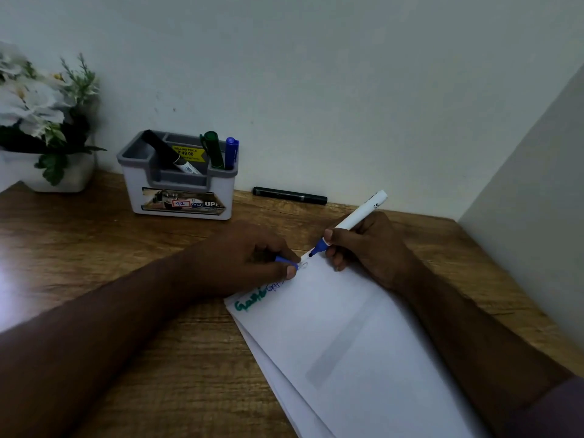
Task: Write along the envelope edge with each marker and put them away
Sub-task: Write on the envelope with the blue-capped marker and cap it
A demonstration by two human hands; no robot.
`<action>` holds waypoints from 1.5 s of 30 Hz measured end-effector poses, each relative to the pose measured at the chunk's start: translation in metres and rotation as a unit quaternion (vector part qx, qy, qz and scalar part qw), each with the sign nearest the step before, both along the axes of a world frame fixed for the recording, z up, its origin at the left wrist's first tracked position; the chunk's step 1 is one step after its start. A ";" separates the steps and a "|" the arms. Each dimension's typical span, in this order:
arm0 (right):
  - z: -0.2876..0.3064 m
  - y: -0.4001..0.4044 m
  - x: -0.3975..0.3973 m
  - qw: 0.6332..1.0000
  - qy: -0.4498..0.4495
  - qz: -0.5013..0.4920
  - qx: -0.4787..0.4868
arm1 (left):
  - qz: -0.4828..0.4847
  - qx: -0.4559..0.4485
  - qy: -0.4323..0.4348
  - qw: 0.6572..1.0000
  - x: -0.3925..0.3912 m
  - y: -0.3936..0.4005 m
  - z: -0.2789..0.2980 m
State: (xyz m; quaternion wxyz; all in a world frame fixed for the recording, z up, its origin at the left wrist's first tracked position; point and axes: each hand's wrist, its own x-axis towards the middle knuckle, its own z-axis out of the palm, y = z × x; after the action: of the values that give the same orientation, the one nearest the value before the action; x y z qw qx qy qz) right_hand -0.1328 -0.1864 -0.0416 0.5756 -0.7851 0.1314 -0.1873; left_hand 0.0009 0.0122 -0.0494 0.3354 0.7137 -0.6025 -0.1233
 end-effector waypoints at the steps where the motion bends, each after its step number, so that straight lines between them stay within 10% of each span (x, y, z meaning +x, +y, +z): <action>1: 0.000 0.000 0.000 1.000 0.003 -0.001 -0.004 | 0.002 0.001 0.000 1.000 0.000 0.000 0.000; 33: -0.001 -0.008 0.003 0.995 -0.055 -0.010 0.079 | 0.006 0.005 -0.002 1.000 0.001 0.000 -0.001; 45: 0.000 -0.010 -0.012 0.995 0.031 0.040 -0.081 | 0.005 -0.003 0.006 1.000 0.001 -0.001 -0.002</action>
State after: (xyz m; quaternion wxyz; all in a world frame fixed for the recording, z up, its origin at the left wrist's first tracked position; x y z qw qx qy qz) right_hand -0.1444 -0.1964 -0.0414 0.5125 -0.8395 0.1018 -0.1493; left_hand 0.0021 0.0110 -0.0518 0.3413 0.7149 -0.5975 -0.1241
